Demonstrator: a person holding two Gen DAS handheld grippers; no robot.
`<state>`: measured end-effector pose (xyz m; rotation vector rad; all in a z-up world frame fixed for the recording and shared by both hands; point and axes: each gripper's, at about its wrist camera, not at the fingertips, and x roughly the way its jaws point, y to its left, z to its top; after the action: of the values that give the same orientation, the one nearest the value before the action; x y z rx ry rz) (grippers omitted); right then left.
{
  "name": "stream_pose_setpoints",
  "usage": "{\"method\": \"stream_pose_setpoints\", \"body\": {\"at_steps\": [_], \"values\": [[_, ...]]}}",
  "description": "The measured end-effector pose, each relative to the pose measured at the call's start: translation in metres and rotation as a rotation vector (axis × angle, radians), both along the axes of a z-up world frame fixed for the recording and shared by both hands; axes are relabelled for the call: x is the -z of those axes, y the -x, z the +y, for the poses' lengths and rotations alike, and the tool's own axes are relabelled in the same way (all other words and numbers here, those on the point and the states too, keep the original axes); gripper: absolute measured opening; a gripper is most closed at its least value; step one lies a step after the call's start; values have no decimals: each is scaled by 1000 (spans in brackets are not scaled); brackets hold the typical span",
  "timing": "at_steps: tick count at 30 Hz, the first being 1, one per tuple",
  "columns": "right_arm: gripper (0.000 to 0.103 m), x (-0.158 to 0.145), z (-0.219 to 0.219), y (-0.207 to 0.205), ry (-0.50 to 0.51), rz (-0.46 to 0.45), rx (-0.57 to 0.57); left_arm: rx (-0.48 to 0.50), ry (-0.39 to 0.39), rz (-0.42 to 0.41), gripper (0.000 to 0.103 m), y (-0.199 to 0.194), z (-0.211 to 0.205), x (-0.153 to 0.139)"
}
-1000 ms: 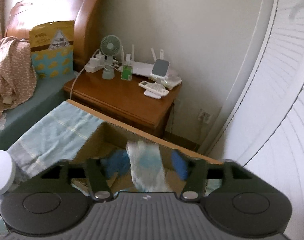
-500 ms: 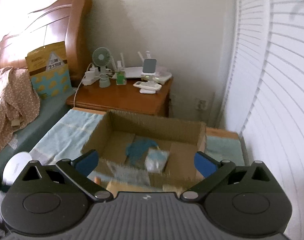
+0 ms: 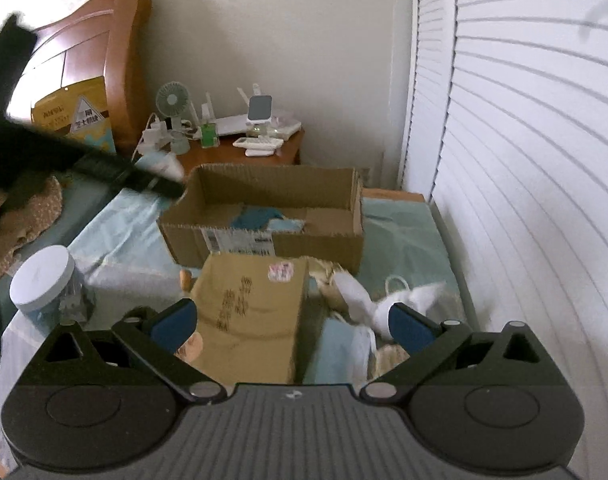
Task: Organize soft objects
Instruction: 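Carry the plush doll over the cardboard box and open the left gripper, then grasp the blue face mask with the left gripper while the right gripper grasps the cream drawstring pouch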
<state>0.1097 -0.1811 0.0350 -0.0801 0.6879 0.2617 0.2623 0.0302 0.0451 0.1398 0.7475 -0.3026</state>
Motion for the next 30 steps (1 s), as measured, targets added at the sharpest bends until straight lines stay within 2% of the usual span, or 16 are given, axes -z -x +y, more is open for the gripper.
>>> {"method": "stream_pose_setpoints", "body": {"at_steps": [3,4,5,6,7,9,15,22,30], "values": [[103,-1,-1,5,31,-7,5,-23,3,5,49,-19,0,2],[103,-1,-2,7,41,-14,8,-36,3,1,54,-23,0,3],[103,-2,-3,8,45,-18,10,-46,4,-2,61,-26,-1,3],[103,-3,-4,8,43,-19,8,-54,5,-8,80,-29,0,4],[103,-4,-5,8,36,-20,8,-66,3,-16,90,-31,0,3],[103,-6,-7,9,26,-22,9,-91,2,-31,90,-30,1,1],[103,-7,-7,13,28,-24,3,-77,2,-36,90,-9,2,-3],[103,-4,-7,24,32,-16,6,-34,-17,-38,93,37,-1,-3],[103,5,-13,43,47,13,31,-13,-12,-79,96,105,-4,3]]}}
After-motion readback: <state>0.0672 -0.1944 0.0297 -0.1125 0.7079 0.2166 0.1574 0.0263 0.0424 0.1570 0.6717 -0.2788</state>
